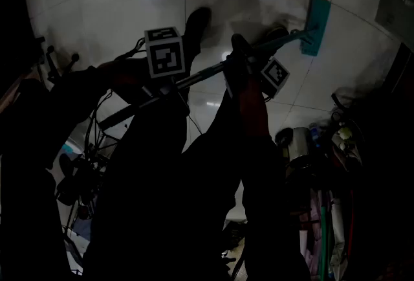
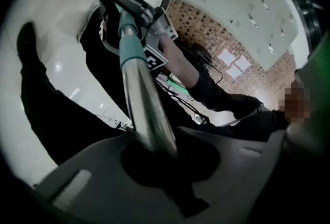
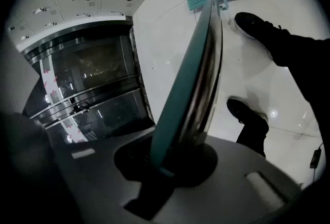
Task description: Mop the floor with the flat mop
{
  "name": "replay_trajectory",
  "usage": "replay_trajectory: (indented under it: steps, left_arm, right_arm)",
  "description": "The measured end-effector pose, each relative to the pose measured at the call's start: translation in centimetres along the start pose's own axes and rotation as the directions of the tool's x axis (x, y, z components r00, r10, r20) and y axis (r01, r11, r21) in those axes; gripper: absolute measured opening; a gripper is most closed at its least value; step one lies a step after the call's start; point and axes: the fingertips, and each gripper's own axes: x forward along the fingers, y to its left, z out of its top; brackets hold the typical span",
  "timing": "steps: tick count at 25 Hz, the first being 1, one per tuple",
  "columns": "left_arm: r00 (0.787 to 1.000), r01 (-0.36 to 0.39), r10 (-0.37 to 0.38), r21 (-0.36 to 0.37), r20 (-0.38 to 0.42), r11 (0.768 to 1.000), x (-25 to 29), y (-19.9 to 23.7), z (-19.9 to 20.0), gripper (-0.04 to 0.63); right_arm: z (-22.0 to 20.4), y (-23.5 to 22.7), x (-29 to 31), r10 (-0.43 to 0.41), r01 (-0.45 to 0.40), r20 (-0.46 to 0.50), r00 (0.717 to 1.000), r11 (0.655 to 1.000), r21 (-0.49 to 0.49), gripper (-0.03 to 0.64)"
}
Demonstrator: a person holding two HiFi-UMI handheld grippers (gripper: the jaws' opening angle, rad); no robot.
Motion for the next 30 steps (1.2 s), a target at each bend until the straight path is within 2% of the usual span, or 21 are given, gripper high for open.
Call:
replay_trajectory:
  steps: [3,7,10,15,21,25,30]
  left_arm:
    - [1.0,0.007,-0.008,0.016,0.029,1.0,1.6,-1.2,3.3,0.035]
    - [0.999,0.004,-0.005,0.026,0.045,1.0,7.2,-2.6,11.3,0.035]
    - [0.999,0.013,-0.016,0.063,0.041,0.998,10.1,-3.6,16.7,0.035]
    - [1.0,0.004,-0.004,0.075,-0.006,0.997,13.2,-4.5,25.3,0.028]
    - [0.996,-0.005,0.014,0.106,-0.083,0.994,16.3,-5.8,34.8,0.025]
    - [0.996,0.002,0.005,0.078,-0.084,0.997,17.2,-6.2,39.0,0.021]
    - [0.996,-0.004,0.01,0.066,-0.09,0.998,18.3,-5.7,40.5,0.014]
  right_arm:
    - [3.1,0.9,-1.5,0.013,-0.013,-0.002,1.0,1.0,-0.011,0.055]
    - [11.1,0.3,-7.4,0.01,-0.01,-0.004,1.0,0.999,-0.03,0.054]
    - [16.4,0.2,-10.9,0.003,-0.002,0.007,1.0,0.999,-0.049,0.054]
    - [25.6,0.0,-15.8,-0.015,0.018,0.056,0.998,0.998,-0.057,0.055]
    - [35.9,-0.2,-21.3,0.004,0.005,0.17,0.985,0.999,-0.053,0.058]
    - [40.6,-0.7,-22.4,0.023,-0.012,0.203,0.979,0.998,-0.055,0.058]
    - [42.1,-1.4,-22.9,0.025,-0.011,0.188,0.982,0.997,-0.072,0.063]
